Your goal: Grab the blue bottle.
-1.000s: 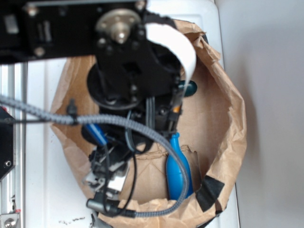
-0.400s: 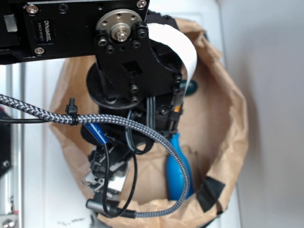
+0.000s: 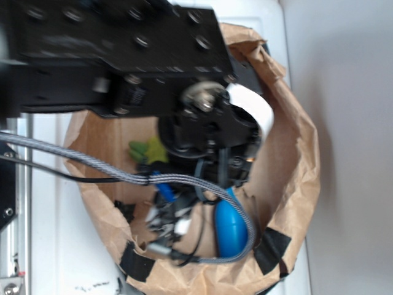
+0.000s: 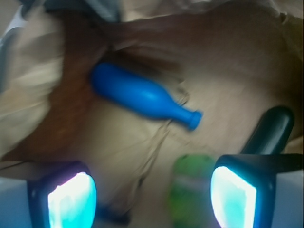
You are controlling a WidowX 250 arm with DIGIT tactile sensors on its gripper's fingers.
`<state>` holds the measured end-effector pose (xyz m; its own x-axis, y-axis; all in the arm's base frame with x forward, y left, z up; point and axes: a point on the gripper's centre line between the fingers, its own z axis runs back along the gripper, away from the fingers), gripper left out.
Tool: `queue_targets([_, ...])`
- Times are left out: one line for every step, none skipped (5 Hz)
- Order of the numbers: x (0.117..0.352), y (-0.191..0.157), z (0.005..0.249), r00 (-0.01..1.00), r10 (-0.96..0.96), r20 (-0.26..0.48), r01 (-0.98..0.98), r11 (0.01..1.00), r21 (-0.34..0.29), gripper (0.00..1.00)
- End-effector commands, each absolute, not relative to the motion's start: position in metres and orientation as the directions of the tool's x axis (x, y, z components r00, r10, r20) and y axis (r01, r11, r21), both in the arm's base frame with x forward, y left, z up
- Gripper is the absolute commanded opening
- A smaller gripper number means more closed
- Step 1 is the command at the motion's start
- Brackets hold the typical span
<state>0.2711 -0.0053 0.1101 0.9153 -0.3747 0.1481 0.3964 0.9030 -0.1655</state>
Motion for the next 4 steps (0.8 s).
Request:
queue_targets([0.284,-0.02,0.076,0.847,-0.479,0.229,0.499,0.866,-0.035,1.0])
queue_targets([0.288,-0.041,0.057,0.819,-0.533,0.213,0.546,0.838,-0.001,1.0])
queue_targets([0.299,-0.074,0.052,0.772,-0.597,0.218,0.619,0.784,-0.041,1.0])
queue_targets([0.318,-0.089,0.058,0.775,-0.587,0.235,0.613,0.788,-0.053,1.0])
